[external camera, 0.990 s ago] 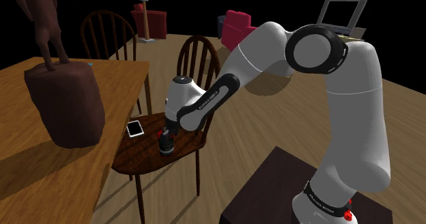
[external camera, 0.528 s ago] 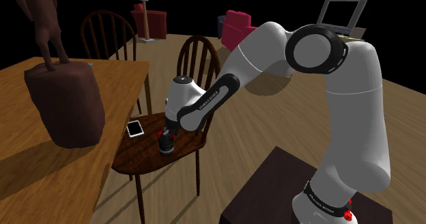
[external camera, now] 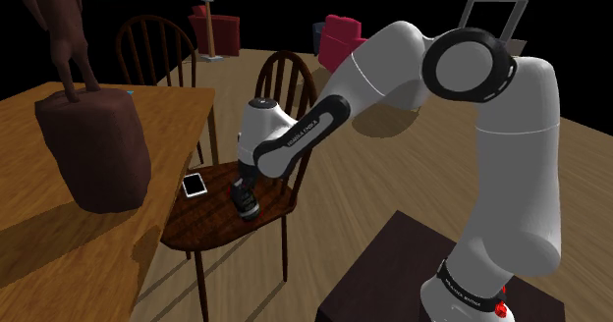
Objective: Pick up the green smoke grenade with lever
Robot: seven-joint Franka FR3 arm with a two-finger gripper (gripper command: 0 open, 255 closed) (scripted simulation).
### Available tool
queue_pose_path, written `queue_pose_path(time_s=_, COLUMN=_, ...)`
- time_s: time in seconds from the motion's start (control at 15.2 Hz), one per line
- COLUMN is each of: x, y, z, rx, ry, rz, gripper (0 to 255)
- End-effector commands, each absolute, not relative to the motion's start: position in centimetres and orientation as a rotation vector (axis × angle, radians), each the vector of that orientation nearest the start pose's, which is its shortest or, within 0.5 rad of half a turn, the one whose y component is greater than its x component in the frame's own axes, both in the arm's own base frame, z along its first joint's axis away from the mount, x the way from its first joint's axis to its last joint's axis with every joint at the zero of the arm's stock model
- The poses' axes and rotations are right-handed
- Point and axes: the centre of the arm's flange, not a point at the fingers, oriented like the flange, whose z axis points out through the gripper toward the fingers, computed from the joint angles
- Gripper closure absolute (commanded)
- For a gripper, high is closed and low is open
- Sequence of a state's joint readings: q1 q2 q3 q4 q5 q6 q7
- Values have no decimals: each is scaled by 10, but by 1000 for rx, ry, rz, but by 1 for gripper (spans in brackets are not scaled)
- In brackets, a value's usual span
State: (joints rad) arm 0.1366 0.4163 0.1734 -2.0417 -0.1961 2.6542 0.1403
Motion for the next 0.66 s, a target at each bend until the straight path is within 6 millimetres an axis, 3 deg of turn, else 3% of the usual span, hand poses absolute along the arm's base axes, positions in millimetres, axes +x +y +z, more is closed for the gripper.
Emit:
queue_pose_path(time_s=0.0, x=586, y=191, z=270, rx=-3080, ry=-485, rz=-329, gripper=255)
queue_pose_path(time_s=0.46, x=586, y=191, z=307, rx=-3080, ry=-485, rz=-329, gripper=255)
queue_pose_path(time_s=0.59, x=586, y=191, z=308, rx=-3080, ry=-485, rz=-329, gripper=255)
